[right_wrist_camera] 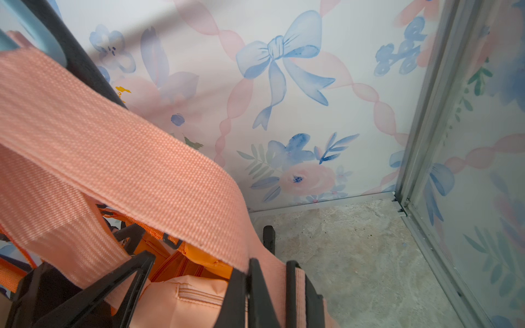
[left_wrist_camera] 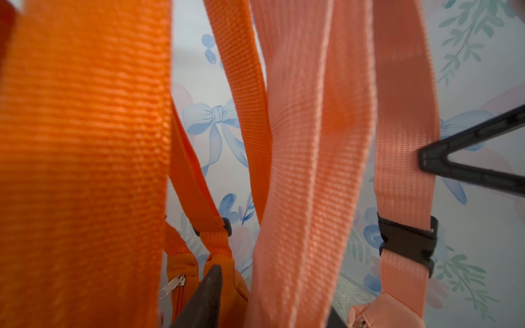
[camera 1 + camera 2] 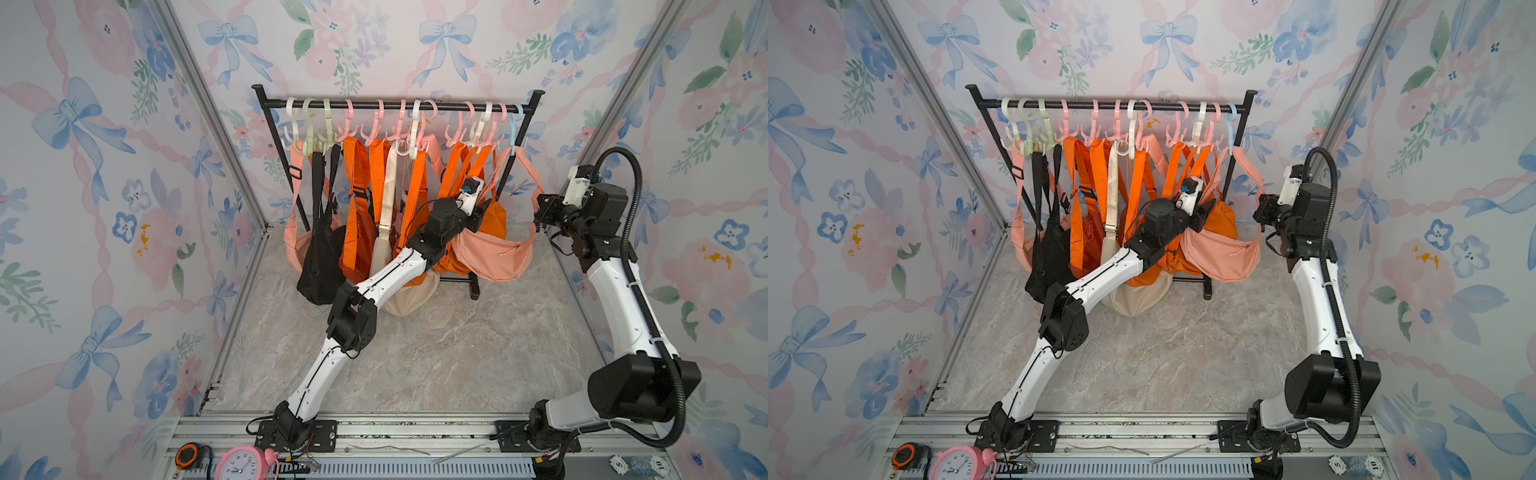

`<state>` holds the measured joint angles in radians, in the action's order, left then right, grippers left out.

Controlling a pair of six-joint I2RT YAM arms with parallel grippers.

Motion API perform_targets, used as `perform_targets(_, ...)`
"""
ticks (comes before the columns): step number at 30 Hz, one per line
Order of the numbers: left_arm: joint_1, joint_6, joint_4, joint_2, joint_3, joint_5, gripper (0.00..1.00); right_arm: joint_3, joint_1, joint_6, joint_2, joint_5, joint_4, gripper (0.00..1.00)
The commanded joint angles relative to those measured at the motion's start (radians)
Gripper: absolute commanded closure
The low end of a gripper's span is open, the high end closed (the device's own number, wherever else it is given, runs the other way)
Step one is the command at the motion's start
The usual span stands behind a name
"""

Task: Take the bag off the hook
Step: Pick up the bag from the hook.

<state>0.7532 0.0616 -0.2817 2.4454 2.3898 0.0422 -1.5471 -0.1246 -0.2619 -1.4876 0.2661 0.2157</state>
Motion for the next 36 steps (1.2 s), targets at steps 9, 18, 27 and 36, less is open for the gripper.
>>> perform_targets(9,0.020,0.016,-0.047,0.004,0.081,0.027,0.67,0.019,0.002,-0.022,0.029,0.021,-0.030,1.00)
perform_targets(18,0.024,-0.006,-0.060,0.008,0.102,0.008,1.00,0.014,0.019,-0.025,0.026,0.022,-0.020,1.00)
perform_targets(27,0.038,-0.013,-0.052,-0.021,0.113,-0.002,1.00,0.012,0.048,-0.063,0.022,0.051,-0.067,1.00)
perform_targets(36,0.035,-0.025,-0.045,-0.032,0.146,-0.023,1.00,-0.079,0.085,-0.081,-0.009,0.062,-0.063,1.00)
